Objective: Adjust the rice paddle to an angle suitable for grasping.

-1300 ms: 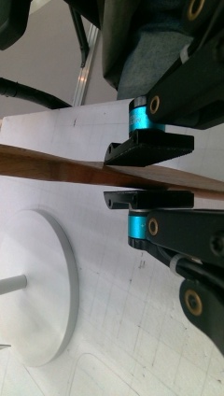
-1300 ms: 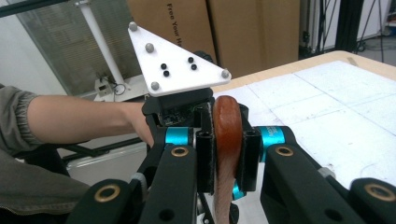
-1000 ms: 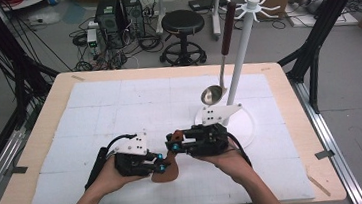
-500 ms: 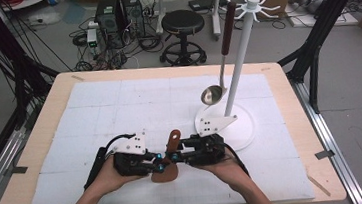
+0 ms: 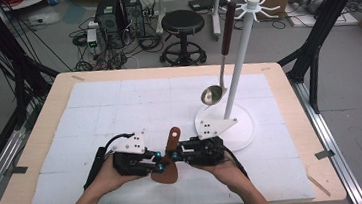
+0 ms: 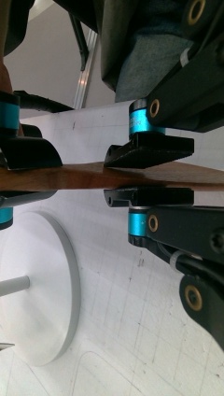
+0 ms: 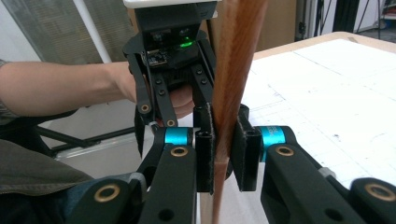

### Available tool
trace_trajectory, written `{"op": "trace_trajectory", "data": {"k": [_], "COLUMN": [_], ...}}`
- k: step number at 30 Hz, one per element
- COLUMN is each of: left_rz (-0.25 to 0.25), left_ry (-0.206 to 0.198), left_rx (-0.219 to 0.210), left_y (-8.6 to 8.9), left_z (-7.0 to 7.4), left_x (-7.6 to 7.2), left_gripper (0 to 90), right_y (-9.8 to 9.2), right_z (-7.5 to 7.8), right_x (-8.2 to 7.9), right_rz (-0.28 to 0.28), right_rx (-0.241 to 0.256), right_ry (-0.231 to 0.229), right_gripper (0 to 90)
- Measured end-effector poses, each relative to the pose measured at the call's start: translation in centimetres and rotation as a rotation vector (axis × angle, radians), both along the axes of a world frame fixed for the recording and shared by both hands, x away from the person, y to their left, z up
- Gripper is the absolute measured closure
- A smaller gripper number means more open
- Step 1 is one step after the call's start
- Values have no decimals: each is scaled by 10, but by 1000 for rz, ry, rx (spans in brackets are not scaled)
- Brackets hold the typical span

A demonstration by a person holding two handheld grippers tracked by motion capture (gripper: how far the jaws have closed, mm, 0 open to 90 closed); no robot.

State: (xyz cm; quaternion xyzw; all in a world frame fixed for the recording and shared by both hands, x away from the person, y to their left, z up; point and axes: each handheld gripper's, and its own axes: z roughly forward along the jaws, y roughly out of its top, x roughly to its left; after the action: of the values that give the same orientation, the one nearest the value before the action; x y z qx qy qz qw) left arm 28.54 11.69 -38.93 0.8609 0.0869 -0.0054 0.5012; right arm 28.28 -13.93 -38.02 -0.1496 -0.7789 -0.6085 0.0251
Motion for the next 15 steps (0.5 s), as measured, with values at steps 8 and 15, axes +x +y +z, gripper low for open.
{"op": "trace_trajectory", "data": {"k": [8,15], "left_rz": [23,42], "left_ry": [6,4], "left_rx": [-16,-17], "left_y": [4,7], "left_z": [2,3], "left_x": [1,2], "left_gripper": [711,662], "right_y": [-3,-7], "right_z": [1,5], "right_x": [1,1], "right_rz": [-7,-19], "right_rx": [-3,-6], "right_ry": [-10,-15], "right_gripper": [820,821]}}
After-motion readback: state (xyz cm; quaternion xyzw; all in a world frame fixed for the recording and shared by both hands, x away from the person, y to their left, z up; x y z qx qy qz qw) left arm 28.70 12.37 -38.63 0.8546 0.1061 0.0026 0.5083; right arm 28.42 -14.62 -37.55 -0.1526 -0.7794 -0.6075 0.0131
